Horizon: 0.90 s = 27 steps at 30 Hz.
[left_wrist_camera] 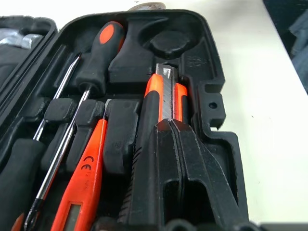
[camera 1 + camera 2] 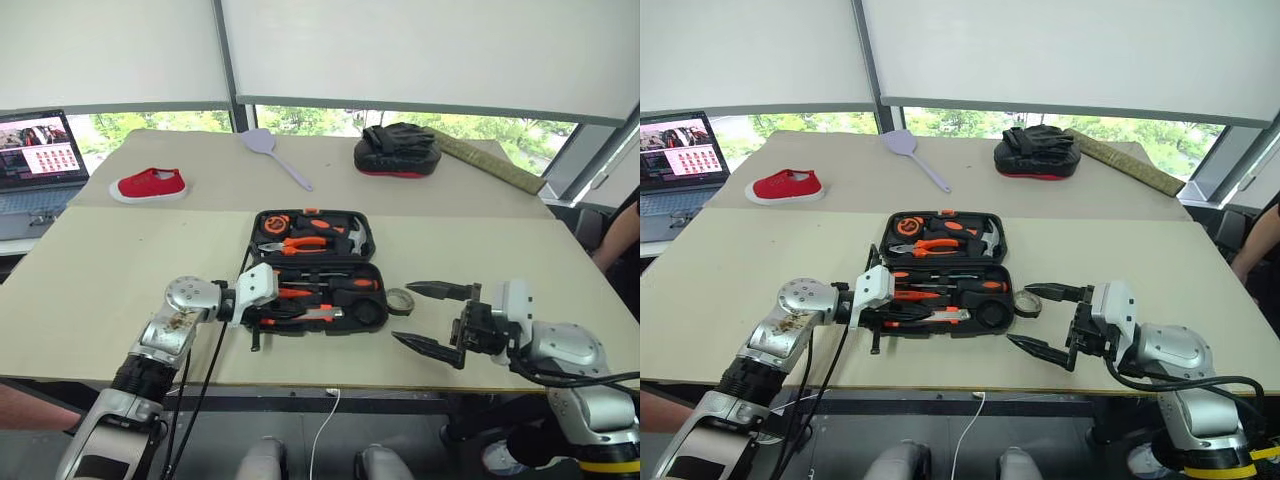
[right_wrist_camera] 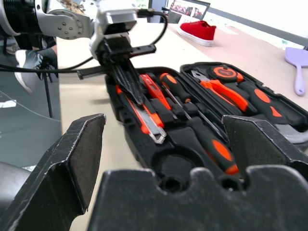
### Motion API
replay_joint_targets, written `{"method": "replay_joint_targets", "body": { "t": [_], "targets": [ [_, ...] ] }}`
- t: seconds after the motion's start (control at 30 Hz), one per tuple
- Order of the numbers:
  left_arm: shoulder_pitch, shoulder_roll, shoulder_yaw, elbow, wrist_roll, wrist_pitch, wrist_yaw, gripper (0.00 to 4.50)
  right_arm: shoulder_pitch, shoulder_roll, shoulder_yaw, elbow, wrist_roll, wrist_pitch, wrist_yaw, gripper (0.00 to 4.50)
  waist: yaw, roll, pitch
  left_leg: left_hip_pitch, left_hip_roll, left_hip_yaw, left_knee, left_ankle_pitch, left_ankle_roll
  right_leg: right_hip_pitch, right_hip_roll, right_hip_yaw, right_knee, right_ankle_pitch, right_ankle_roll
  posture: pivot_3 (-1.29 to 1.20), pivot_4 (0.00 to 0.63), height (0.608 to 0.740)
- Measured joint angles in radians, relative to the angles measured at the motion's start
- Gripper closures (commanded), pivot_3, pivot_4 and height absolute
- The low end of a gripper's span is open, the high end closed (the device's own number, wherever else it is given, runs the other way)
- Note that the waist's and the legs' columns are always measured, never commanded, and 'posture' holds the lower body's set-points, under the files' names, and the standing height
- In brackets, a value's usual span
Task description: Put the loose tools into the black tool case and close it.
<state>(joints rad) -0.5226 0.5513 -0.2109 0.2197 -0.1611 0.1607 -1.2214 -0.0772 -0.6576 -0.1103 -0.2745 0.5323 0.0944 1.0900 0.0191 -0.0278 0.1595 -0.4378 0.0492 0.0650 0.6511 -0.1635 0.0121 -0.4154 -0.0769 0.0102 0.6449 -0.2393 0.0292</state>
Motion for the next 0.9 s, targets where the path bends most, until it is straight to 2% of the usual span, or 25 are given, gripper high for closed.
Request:
{"method": "replay_joint_targets", "body": {
  "t": [0.07, 0.1, 0.2, 0.4, 0.53, 0.63, 0.77, 0.9],
  "targets": [
    [-0.003, 0.002, -0.009, -0.025, 0.0, 0.112, 0.014, 4.46, 0.002, 0.003, 0.001, -0.003, 0.0, 0.0, -0.005, 0.0, -0.004, 0.001, -0.001, 0.008, 0.0, 0.0, 0.0, 0.0, 0.0, 0.008, 0.0, 0.0, -0.001, -0.003, -0.005, 0.0, 0.15, 0.74],
    [0.004, 0.007, -0.011, -0.03, 0.0, 0.15, 0.016, 4.46, 0.003, 0.003, 0.001, -0.006, 0.0, 0.0, -0.009, 0.0, -0.007, 0.001, -0.002, 0.015, 0.001, 0.0, -0.003, -0.003, -0.005, 0.013, 0.0, 0.0, -0.003, -0.004, -0.006, 0.0, 0.15, 0.74],
    [0.016, 0.01, -0.022, -0.022, 0.009, 0.18, 0.032, 4.46, 0.002, 0.003, 0.002, -0.011, 0.001, 0.001, -0.012, 0.0, -0.009, 0.005, -0.014, 0.017, 0.0, 0.0, -0.006, -0.005, -0.008, 0.014, 0.0, 0.001, -0.004, -0.005, -0.008, 0.0, 0.15, 0.74],
    [0.046, 0.003, 0.003, -0.022, -0.005, 0.16, 0.036, 4.46, 0.001, 0.005, 0.008, -0.011, 0.001, 0.002, -0.02, 0.0, -0.011, 0.006, -0.022, 0.017, 0.0, 0.0, -0.007, -0.005, -0.008, 0.013, 0.0, 0.002, -0.003, -0.006, -0.008, 0.0, 0.15, 0.74],
    [0.074, -0.001, 0.046, -0.016, -0.029, 0.052, 0.028, 4.46, 0.009, 0.005, 0.005, -0.011, 0.002, 0.002, -0.024, 0.0, -0.016, 0.007, -0.022, 0.017, 0.001, 0.0, -0.009, -0.005, -0.007, 0.012, 0.0, 0.003, -0.003, -0.007, -0.01, 0.0, 0.15, 0.74],
    [0.122, -0.042, 0.117, -0.001, -0.111, -0.034, 0.008, 3.81, 0.037, 0.002, -0.042, -0.012, 0.003, 0.001, -0.033, 0.0, -0.012, 0.006, -0.021, 0.013, 0.001, 0.0, -0.009, -0.001, 0.0, 0.009, 0.0, 0.002, -0.003, -0.008, -0.009, 0.0, 0.15, 0.74],
    [0.162, -0.025, 0.191, -0.025, -0.174, -0.116, -0.026, 2.45, 0.118, -0.024, -0.141, 0.013, -0.001, -0.026, -0.032, 0.0, -0.004, 0.002, -0.019, 0.01, 0.001, 0.0, -0.009, -0.003, 0.001, 0.008, -0.001, 0.002, -0.005, -0.007, -0.012, 0.0, 0.15, 0.74],
    [0.223, 0.02, 0.275, -0.091, -0.234, -0.161, -0.048, 0.96, 0.216, -0.025, -0.232, 0.137, -0.057, -0.115, -0.032, 0.0, -0.006, 0.002, -0.019, 0.01, 0.0, 0.0, -0.009, -0.005, 0.001, 0.009, -0.002, 0.002, -0.008, -0.007, -0.013, 0.0, 0.15, 0.74]
  ]
}}
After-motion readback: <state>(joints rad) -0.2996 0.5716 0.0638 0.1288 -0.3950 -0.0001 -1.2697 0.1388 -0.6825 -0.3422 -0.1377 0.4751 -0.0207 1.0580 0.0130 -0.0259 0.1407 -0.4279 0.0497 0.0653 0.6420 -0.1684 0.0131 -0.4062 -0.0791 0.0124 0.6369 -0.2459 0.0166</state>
